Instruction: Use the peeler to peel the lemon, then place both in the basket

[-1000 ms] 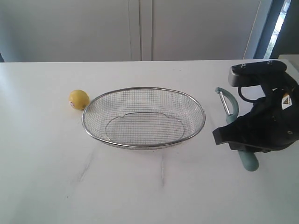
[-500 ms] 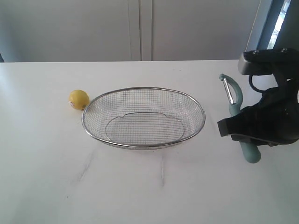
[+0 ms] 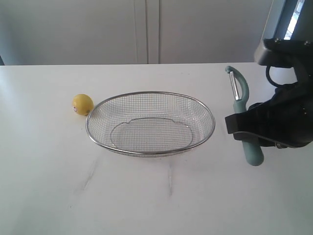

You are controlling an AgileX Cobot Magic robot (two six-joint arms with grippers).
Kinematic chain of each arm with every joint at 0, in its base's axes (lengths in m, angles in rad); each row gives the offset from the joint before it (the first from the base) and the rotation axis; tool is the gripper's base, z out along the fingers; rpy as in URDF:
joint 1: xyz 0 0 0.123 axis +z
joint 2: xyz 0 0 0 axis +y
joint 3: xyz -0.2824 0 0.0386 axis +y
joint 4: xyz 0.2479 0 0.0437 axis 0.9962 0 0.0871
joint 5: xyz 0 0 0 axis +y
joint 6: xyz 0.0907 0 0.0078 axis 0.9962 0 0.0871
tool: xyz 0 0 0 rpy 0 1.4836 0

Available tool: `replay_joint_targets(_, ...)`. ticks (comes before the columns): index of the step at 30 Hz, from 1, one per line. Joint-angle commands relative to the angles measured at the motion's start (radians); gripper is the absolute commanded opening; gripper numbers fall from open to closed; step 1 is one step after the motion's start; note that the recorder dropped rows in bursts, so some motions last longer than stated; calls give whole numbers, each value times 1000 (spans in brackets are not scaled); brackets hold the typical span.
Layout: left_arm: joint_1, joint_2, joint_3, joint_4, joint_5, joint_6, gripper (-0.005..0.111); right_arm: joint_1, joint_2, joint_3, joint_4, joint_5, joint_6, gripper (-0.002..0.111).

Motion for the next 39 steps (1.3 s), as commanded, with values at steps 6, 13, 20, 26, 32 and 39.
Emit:
replay_joint_targets(6, 1, -5, 2, -7, -3, 0, 0, 0, -14, 0, 3, -18, -14, 0)
replay_joint_targets(13, 1, -5, 2, -7, -13, 0, 0, 0, -14, 0, 3, -18, -14, 0)
replay_joint_targets(20, 1, -5, 2, -31, -222, -106, 0, 0, -14, 0, 3, -18, -12, 0)
replay_joint_targets(26, 1, -5, 2, -61, -567, -201, 0, 0, -14, 0, 3, -18, -12, 0)
replay_joint_targets(32, 1, 66, -16, -68, -830, -201, 0, 0, -14, 0, 3, -18, -12, 0)
replay_joint_targets(39, 1, 350, -216, -35, -829, -199, 0, 0, -14, 0, 3, -18, -12, 0)
